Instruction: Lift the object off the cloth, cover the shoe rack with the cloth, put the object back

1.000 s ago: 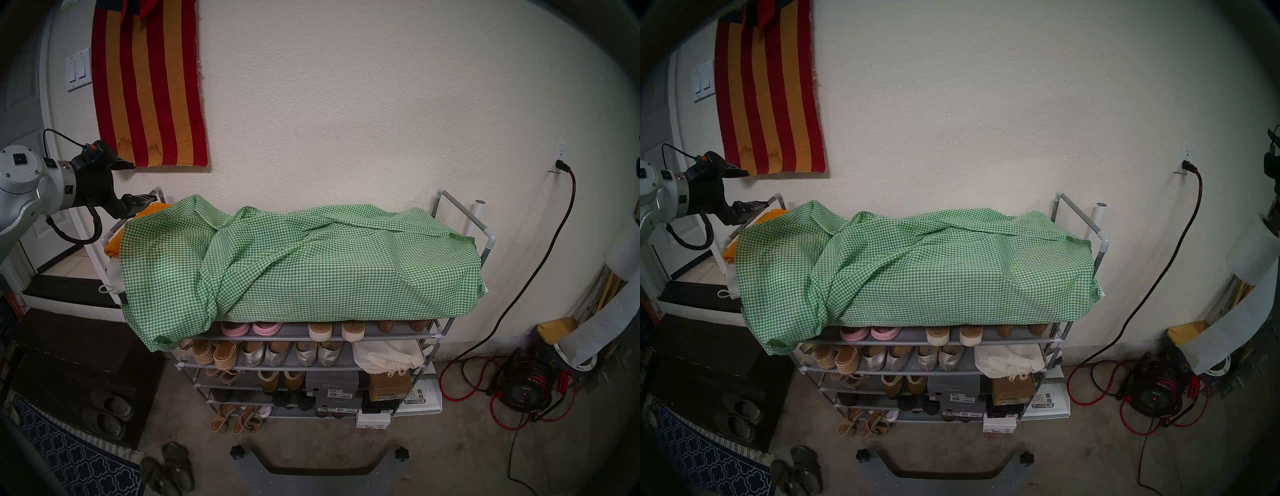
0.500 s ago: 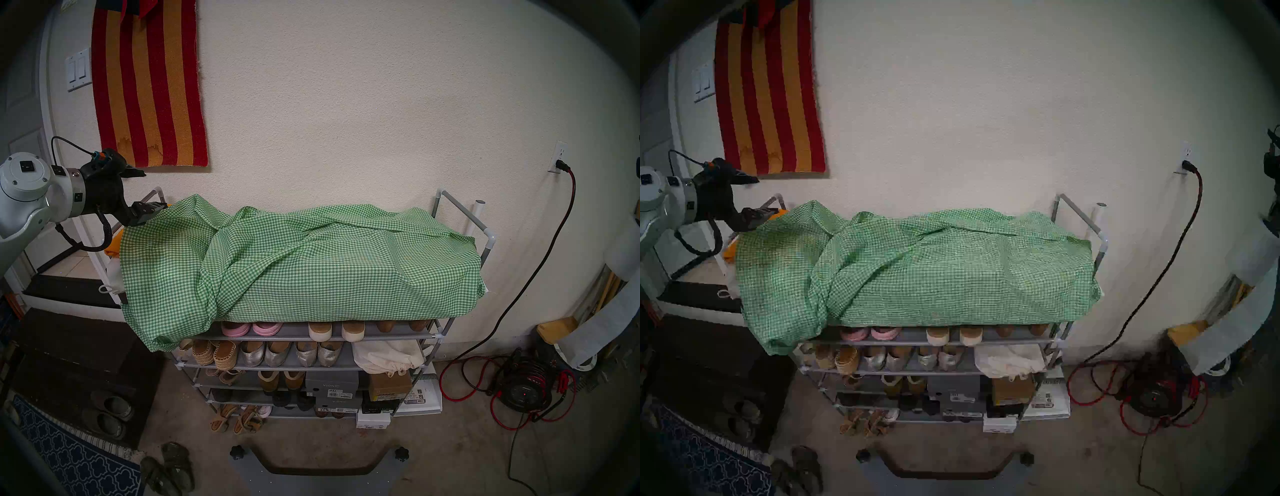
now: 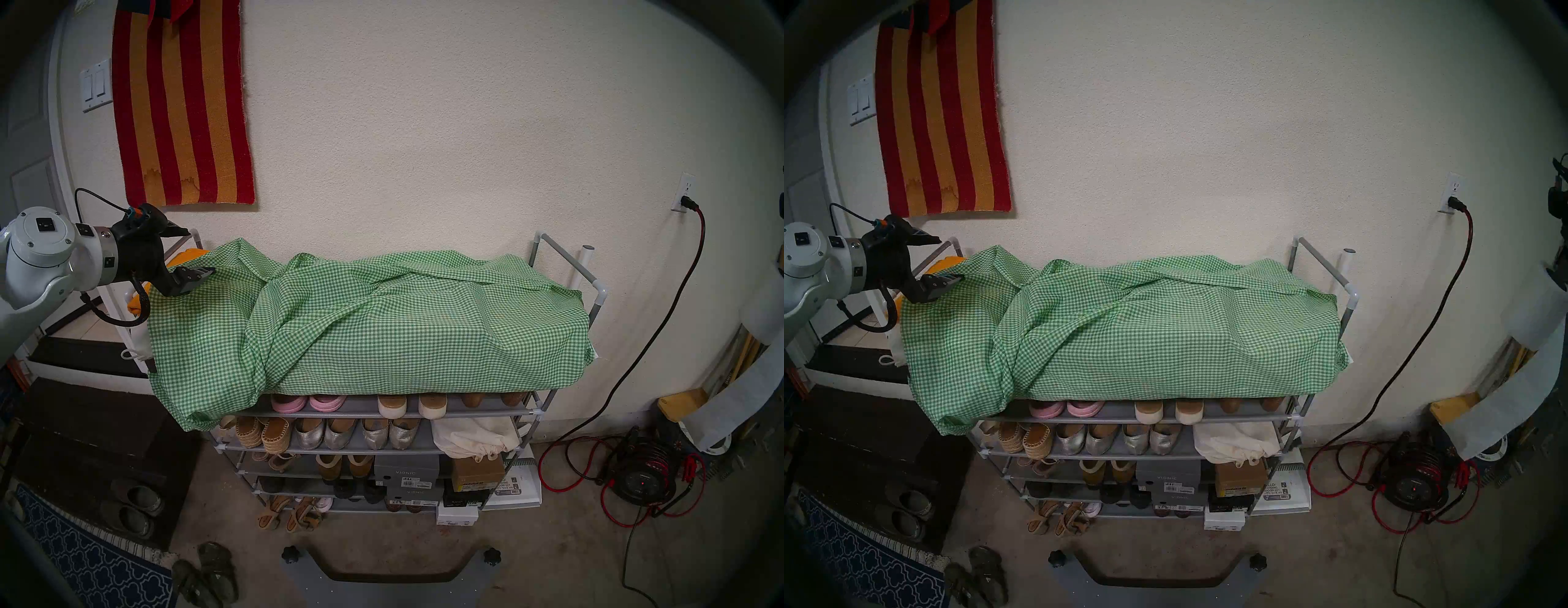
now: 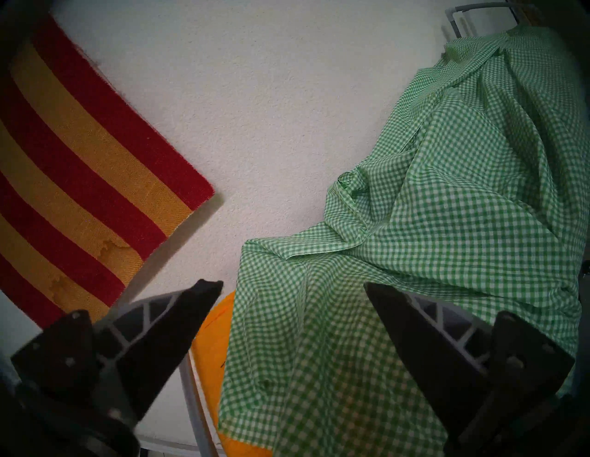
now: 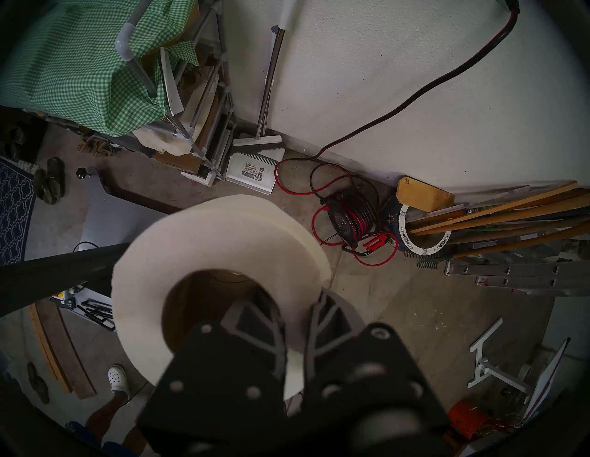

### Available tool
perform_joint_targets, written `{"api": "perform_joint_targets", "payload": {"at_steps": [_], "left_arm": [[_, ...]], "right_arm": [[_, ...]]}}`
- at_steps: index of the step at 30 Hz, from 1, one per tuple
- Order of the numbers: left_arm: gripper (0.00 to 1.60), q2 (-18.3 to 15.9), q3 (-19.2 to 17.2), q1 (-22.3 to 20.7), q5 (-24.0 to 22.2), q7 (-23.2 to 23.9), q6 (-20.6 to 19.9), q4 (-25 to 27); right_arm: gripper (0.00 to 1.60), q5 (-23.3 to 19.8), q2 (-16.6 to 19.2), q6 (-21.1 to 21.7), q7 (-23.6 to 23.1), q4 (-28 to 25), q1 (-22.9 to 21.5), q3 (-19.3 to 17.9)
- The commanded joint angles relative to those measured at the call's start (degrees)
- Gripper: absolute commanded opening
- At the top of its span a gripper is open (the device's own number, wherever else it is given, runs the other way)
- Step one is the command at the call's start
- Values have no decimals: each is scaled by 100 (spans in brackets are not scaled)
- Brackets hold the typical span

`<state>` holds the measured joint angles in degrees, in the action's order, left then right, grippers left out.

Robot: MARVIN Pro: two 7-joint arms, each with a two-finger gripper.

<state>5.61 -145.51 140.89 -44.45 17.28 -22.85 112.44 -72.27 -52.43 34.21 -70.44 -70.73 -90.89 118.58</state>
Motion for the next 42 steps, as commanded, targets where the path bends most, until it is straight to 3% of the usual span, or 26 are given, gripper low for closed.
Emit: {"api": "perform_joint_targets", "payload": {"at_steps": [1, 22, 42], "left_arm": [[160, 12, 97, -63, -32, -65, 61, 88], [160, 12, 567, -405, -62, -324, 302, 399], [160, 12, 1098, -566, 211, -487, 93, 60]], "right_arm": [[0, 6, -23, 3, 12, 27, -11, -1], [0, -33, -53, -46, -28, 43, 15, 34], [0, -72, -76, -95, -33, 48, 40, 63]]}}
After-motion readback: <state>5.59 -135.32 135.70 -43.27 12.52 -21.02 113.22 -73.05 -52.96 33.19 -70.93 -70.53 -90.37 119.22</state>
